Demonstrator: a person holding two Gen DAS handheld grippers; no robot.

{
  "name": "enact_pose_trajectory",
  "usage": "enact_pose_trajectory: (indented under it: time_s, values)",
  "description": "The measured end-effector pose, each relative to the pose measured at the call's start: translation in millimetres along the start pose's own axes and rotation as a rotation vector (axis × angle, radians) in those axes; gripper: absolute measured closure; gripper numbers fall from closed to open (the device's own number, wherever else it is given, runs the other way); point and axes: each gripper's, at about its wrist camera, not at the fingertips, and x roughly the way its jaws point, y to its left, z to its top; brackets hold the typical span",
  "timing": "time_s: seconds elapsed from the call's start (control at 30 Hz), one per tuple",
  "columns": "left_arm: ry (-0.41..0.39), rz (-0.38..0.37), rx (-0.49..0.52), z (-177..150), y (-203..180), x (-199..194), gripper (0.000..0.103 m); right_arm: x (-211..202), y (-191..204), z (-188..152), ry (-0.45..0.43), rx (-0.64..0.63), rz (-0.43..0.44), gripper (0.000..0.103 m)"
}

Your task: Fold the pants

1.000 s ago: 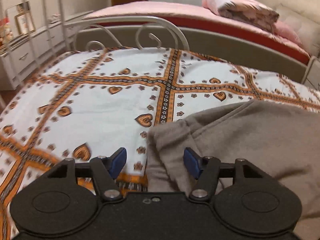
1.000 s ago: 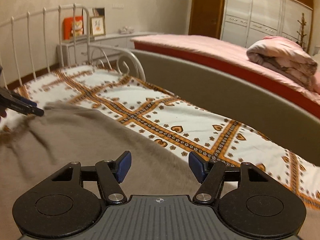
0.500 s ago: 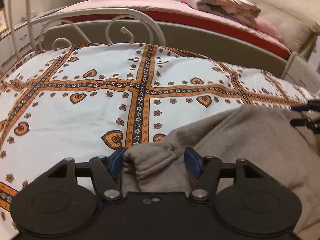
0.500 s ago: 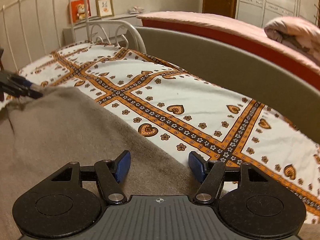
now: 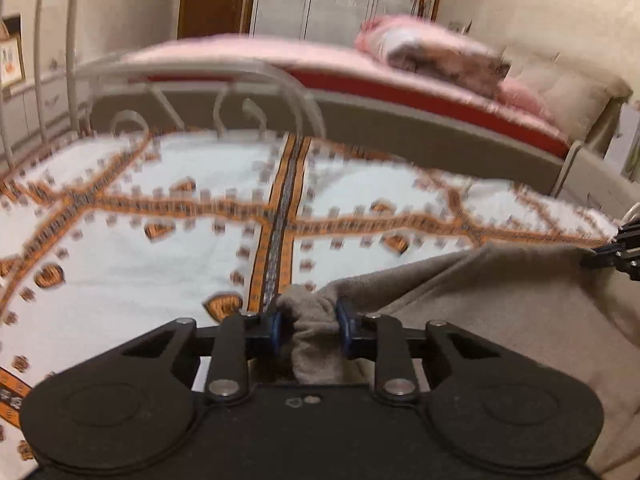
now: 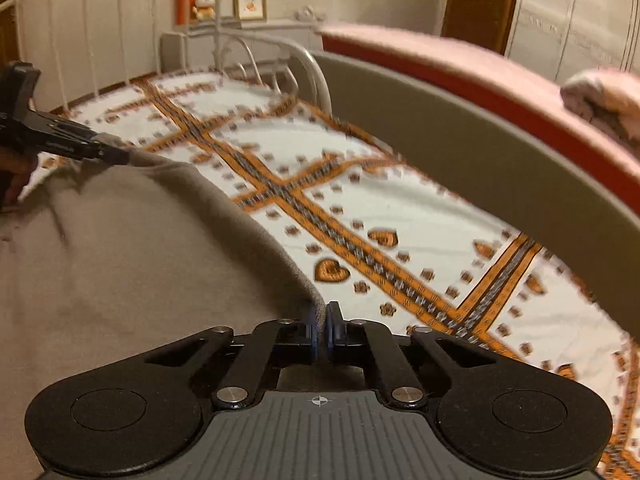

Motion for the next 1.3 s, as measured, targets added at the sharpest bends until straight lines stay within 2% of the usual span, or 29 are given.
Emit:
enact_pose_trajectory:
  time_s: [0.13, 0.27, 0.4, 0.53, 0.67, 0.77, 0.83, 0.87, 0.9, 0.93, 1.0, 1.1, 1.13, 1.17, 1.2, 1.23, 1.3]
  values:
    - [-0.105, -0.028, 0.061, 10.9, -10.7, -42.3, 0.088, -51.8, 23.8, 0.9, -0.061, -0.054, -0.019, 0.098]
    - [-0.197, -0.102, 0.140, 14.2, -20.5, -93.8, 0.088, -110.1, 55.3, -4.9, -0.117, -0.100, -0.036, 0.098]
    - [-0.208, -0.142, 0.209, -0.4, -28.6, -132.4, 0.089, -163.3, 99.7, -23.2, -0.138, -0.161, -0.037, 0.098]
    - [-0.198, -0.131, 0.274, -32.7, -38.9, -164.7, 0.089, -196.0, 155.1, -57.4, -0.130, -0.214, -0.034, 0.098]
    - [-0.115, -0.112, 0.212, -85.9, -40.7, -182.7, 0.089, -202.2, 208.4, -110.5, -0.106, -0.214, -0.063, 0.098]
    - [0.011, -0.031, 0.157, -123.9, -46.7, -184.7, 0.089, -196.3, 233.9, -153.0, -0.045, -0.156, -0.034, 0.098]
    - [0.066, 0.040, 0.122, -138.9, -49.8, -186.5, 0.089, -202.9, 237.2, -169.2, -0.057, -0.087, -0.044, 0.098]
    - [0.063, 0.078, 0.139, -135.6, -54.3, -187.9, 0.087, -207.1, 233.5, -171.9, -0.070, -0.045, -0.052, 0.098]
    - [0.033, 0.087, 0.100, -128.9, -57.6, -193.2, 0.080, -212.7, 230.4, -173.3, -0.089, 0.000, -0.072, 0.098]
    - [0.026, 0.076, 0.043, -121.1, -58.1, -195.9, 0.081, -217.6, 225.6, -173.1, -0.110, 0.045, -0.096, 0.098]
    - [0.006, 0.114, -0.034, -110.0, -63.9, -198.8, 0.075, -225.2, 215.3, -170.0, -0.137, 0.128, -0.111, 0.098]
    - [0.045, 0.087, -0.174, -108.9, -65.7, -198.2, 0.073, -228.8, 200.9, -164.7, -0.165, 0.254, -0.129, 0.096]
    - [0.054, 0.087, -0.204, -109.8, -67.7, -197.5, 0.073, -229.4, 196.3, -163.4, -0.171, 0.302, -0.130, 0.085]
    - [0.058, 0.085, -0.229, -111.9, -69.5, -198.2, 0.073, -229.5, 190.2, -163.8, -0.182, 0.347, -0.125, 0.060]
    - [0.054, 0.065, -0.266, -114.4, -67.2, -199.2, 0.073, -231.3, 184.8, -165.2, -0.195, 0.384, -0.123, 0.046]
    - [0.054, 0.033, -0.321, -118.3, -63.5, -198.6, 0.073, -230.6, 182.2, -166.6, -0.207, 0.412, -0.122, 0.039]
    - [0.057, -0.010, -0.421, -129.1, -55.1, -196.9, 0.075, -229.3, 172.6, -167.4, -0.206, 0.444, -0.105, 0.040]
